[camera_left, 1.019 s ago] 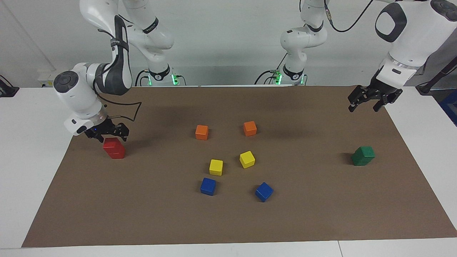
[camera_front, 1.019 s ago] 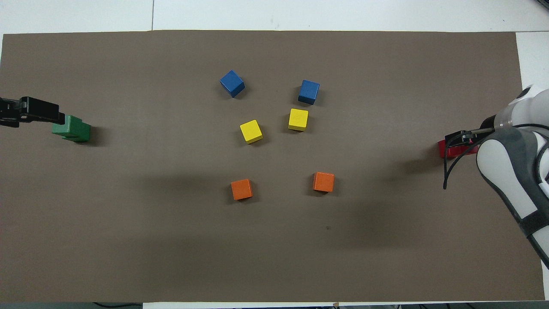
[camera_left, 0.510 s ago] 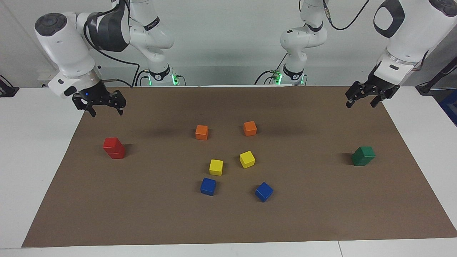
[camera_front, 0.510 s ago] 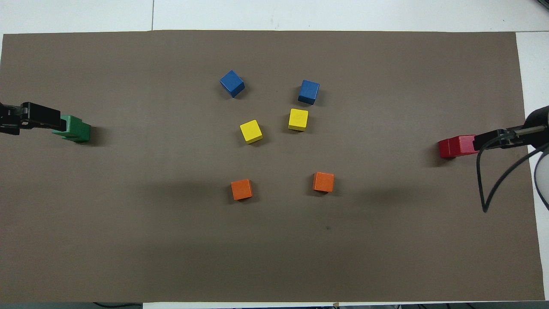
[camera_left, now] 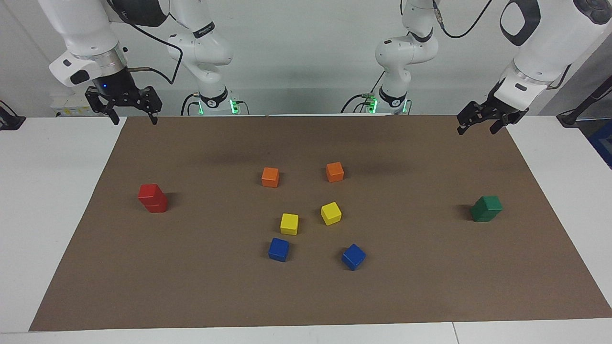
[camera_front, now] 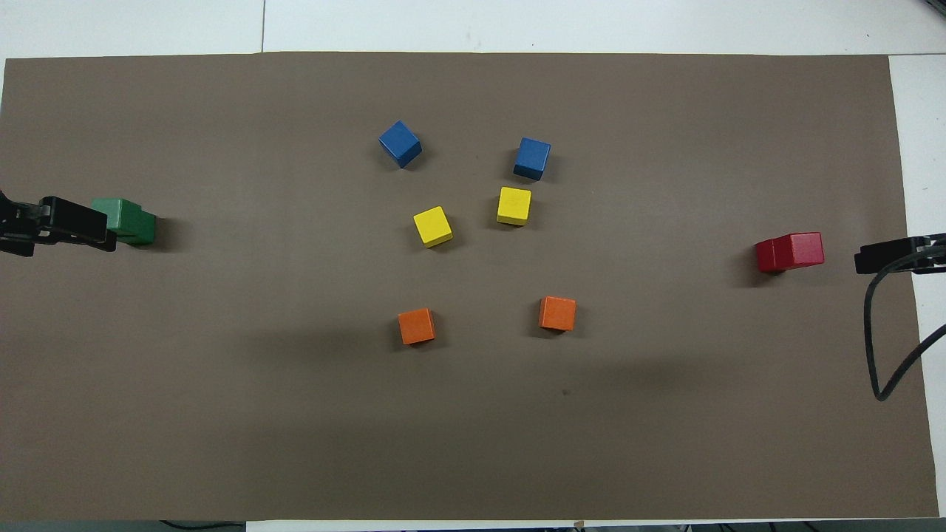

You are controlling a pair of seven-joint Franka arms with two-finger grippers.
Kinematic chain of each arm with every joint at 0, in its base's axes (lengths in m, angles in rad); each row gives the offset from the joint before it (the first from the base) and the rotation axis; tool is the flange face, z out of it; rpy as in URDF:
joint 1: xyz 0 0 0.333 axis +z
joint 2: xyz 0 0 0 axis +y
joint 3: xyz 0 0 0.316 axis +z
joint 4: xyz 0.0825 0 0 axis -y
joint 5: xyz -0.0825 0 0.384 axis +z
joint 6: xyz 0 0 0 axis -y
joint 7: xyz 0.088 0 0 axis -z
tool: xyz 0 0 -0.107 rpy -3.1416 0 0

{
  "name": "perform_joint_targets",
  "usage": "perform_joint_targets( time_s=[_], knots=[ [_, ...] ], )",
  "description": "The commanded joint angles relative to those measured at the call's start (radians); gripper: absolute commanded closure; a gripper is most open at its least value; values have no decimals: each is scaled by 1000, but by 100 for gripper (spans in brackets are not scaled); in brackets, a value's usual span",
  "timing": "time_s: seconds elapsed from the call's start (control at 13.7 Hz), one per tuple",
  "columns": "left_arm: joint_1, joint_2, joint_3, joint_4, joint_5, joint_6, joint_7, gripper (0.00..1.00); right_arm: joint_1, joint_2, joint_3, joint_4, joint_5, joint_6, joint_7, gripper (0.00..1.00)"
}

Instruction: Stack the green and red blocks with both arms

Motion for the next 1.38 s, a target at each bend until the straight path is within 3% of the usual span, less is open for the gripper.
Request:
perform_joint_targets(
  time_s=[0.0, 0.95, 1.16, 1.31],
  knots=[
    [-38, 7, 19, 34, 30, -60, -14, 0, -6, 44, 7, 72, 48, -30, 52, 0],
    [-35, 1, 19, 34, 27, -63, -14, 0, 12, 53, 8, 90, 53, -44, 99, 0],
    [-33, 1, 19, 34, 25, -64, -14, 0, 129, 58, -71, 90, 50, -38, 106, 0],
    [-36, -1, 19, 34, 24, -61, -14, 0, 150, 61, -87, 90, 41, -32, 115, 0]
  ],
)
